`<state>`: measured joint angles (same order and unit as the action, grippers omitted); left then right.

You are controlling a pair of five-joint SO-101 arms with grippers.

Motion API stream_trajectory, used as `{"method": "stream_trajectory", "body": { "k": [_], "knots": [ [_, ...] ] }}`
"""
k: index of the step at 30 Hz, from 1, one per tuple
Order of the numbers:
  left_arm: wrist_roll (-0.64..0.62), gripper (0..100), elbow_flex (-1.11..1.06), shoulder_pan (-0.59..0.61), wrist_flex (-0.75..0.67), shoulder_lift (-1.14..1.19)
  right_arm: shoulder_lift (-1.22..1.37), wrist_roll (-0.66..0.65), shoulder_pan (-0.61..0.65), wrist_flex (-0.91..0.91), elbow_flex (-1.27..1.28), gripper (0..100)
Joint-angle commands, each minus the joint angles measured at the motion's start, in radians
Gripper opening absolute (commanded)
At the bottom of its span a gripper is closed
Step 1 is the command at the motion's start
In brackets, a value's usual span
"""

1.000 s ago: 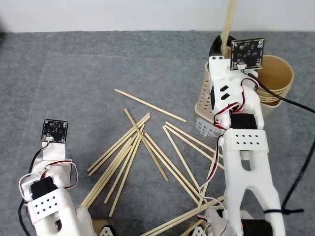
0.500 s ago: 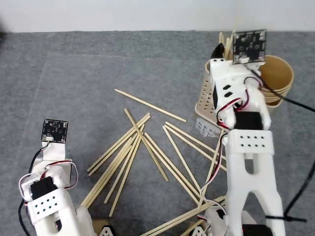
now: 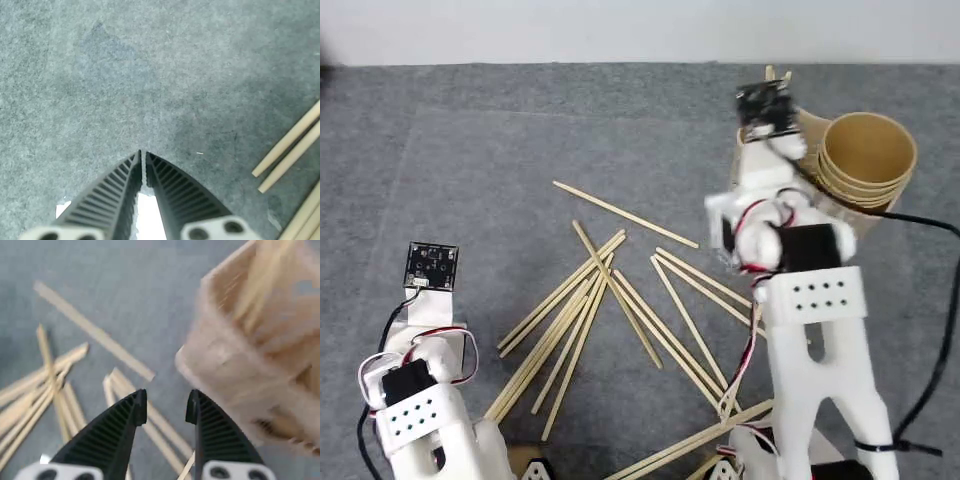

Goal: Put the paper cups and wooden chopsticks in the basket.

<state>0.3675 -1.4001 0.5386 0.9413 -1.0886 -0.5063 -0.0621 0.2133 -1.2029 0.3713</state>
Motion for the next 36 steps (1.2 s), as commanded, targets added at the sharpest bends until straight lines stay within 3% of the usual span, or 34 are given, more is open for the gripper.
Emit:
{"method": "stream_trajectory", "body": {
  "k": [1,6,18,27,36],
  "knots": [
    [0.006,2,0.005,0.002,-0.026,-0.018,-0.045,0.005,0.081,-0.079,0.046,14.9],
    [0.006,2,0.005,0.002,-0.026,-0.018,-0.047,0.008,0.191,-0.131,0.222,27.6],
    [0.006,2,-0.015,0.000,-0.061,-0.018,-0.045,0.005,0.414,0.097,0.557,28.1],
    [0.006,2,-0.016,0.000,-0.061,-0.018,-0.033,-0.040,0.446,0.104,0.559,28.0],
    [0.006,2,-0.016,0.000,-0.061,-0.018,0.189,-0.044,0.441,0.239,0.551,28.0]
  ]
}}
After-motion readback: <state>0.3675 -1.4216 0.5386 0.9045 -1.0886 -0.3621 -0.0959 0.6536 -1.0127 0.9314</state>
